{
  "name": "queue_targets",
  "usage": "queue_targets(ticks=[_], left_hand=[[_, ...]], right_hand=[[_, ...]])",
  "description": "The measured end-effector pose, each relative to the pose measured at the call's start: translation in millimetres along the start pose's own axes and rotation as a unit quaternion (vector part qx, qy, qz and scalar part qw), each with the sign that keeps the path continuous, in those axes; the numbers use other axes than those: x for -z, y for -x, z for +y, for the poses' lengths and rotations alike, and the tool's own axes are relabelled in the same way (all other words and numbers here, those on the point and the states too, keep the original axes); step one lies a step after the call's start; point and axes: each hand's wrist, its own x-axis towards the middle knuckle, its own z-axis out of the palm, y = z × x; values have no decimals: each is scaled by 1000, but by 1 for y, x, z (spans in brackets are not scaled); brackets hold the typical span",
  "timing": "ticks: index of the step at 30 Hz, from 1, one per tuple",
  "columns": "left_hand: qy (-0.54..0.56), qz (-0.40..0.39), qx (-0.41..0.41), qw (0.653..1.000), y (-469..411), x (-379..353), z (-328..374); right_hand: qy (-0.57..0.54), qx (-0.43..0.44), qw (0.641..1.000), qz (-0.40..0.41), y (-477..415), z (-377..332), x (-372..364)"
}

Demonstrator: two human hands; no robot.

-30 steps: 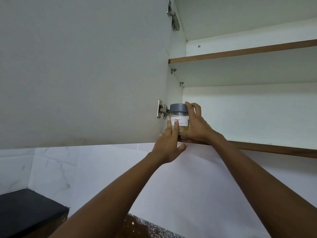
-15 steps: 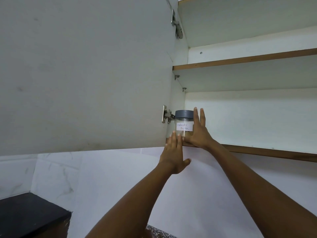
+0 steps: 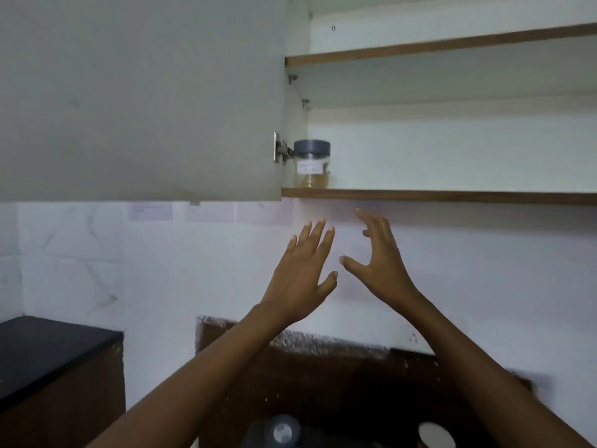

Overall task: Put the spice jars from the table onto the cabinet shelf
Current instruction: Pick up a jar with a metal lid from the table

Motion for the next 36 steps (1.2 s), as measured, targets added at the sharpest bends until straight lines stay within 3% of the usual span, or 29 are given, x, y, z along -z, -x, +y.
queue_targets(ticks=[8,15,21,31,34,36], left_hand=[[166,-45,-15,985,125,-19,67],[237,-150,17,960,217,-54,114],[214,-245,28,945,289,-79,154],[193,-395,50,897,388,-105,220],[192,-413,52,889,405,-105,230],[188,-422,51,885,409,-105,232]], right_hand=[[-6,-75,993,-90,144,-16,36],[-1,-145,968,-204,260,14,67],[-6,-230,922,-312,364,48,70],[-102,-317,864,-379,473,73,60],[-121,-342,837,-410,493,71,52],[-134,-342,839,-401,504,69,46]])
